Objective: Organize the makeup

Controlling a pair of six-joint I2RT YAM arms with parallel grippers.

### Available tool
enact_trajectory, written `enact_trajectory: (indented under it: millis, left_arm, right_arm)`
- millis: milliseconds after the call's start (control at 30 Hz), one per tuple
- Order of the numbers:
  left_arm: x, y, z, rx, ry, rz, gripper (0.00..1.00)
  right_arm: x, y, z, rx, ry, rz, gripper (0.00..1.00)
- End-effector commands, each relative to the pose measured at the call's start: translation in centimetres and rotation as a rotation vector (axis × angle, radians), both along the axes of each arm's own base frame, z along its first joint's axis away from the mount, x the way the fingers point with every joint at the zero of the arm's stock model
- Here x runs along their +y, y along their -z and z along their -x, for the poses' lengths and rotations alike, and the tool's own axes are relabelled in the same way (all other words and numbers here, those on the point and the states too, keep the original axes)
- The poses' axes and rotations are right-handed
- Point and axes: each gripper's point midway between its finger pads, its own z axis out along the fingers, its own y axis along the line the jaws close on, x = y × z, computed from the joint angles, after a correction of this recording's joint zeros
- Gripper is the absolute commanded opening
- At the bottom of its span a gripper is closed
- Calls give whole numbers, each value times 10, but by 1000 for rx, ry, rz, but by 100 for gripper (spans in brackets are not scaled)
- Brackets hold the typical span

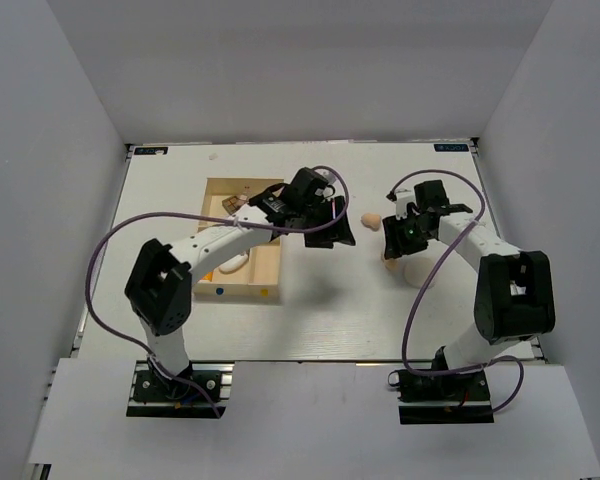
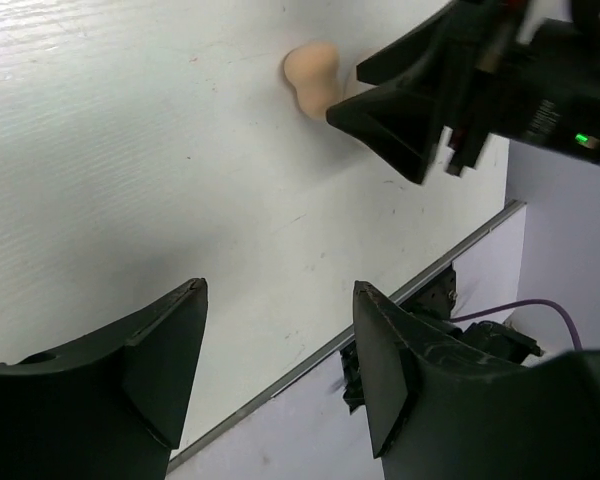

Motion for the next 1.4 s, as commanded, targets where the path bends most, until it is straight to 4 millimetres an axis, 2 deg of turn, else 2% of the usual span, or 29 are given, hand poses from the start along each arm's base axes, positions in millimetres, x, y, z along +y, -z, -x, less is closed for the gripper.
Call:
enact_trajectory:
  millis: [0,33,67,267,333,467,500,567,600,667,700,767,800,833,867,900,933,967,1000,1033,1067,1200,1267,1300,1367]
  left_arm:
    - [17,-51,2,-135,-45,60,70]
    - [22,-46,4,-140,-54,56,70]
    - [28,-62,7,-173,-71,86,70]
    - [58,-88,23,-250,-131,134,70]
    - [65,-93,25,-271,-150,137,70]
    - [77,-106,30,-310,-176,153,70]
    - [81,-112,32,-327,-185,164,70]
    - [85,-119,34,-347,-192,179,70]
    - [88,-127,36,-366,-194,202,70]
    - [96,-135,35,-407,-229,215,70]
    - [101,-144,36,-449,-240,243,70]
    - [105,-158,37,-504,-252,292,69]
    - [108,-157,38,-516,-255,298,69]
    - [113,-165,41,-543,-258,315,69]
    - [114,-171,42,-561,-258,330,69]
    - [115,-174,42,-570,-259,336,69]
    - [117,-177,44,-585,-254,340,69]
    - [116,-179,45,-588,-248,346,69]
    - [117,-181,46,-590,-247,350,69]
    - [118,-184,48,-595,-246,359,69]
    - [118,-184,50,-596,-238,363,69]
    - [123,-187,56,-604,-239,382,69]
    - [127,-189,58,-607,-249,381,69]
    - [130,-191,60,-612,-251,384,69]
    - [136,-192,62,-615,-265,380,69]
  right_arm:
    - [-3,7,-1,14,-6,26,53]
    - [-3,11,-1,26,-4,29,52]
    - [-3,12,-3,26,-4,32,52]
    - [-6,28,-8,48,2,66,51]
    - [-5,29,-9,49,-3,62,48]
    - [1,26,-9,40,-39,39,32]
    - [6,21,-9,32,-65,18,26]
    - [12,14,-8,17,-98,-14,21]
    - [22,5,-8,-10,-150,-50,17]
    - [34,-7,-6,-40,-215,-101,16]
    - [51,-21,-5,-79,-297,-157,15]
    - [72,-39,0,-97,-386,-249,15]
    - [84,-46,1,-105,-428,-273,15]
    - [99,-62,-4,-139,-475,-296,15]
    - [115,-67,-1,-137,-520,-332,15]
    - [125,-74,-3,-150,-543,-351,15]
    - [136,-90,-13,-194,-567,-365,15]
    - [158,-97,-8,-197,-609,-385,15]
    - [168,-95,-14,-193,-616,-391,16]
    - [181,-113,-25,-233,-626,-405,17]
    - [203,-106,-20,-196,-652,-413,18]
    - [255,-107,-21,-219,-718,-394,19]
    - [269,-99,-25,-225,-723,-369,20]
    - [282,-97,-16,-223,-750,-367,20]
    - [290,-89,-19,-226,-743,-351,20]
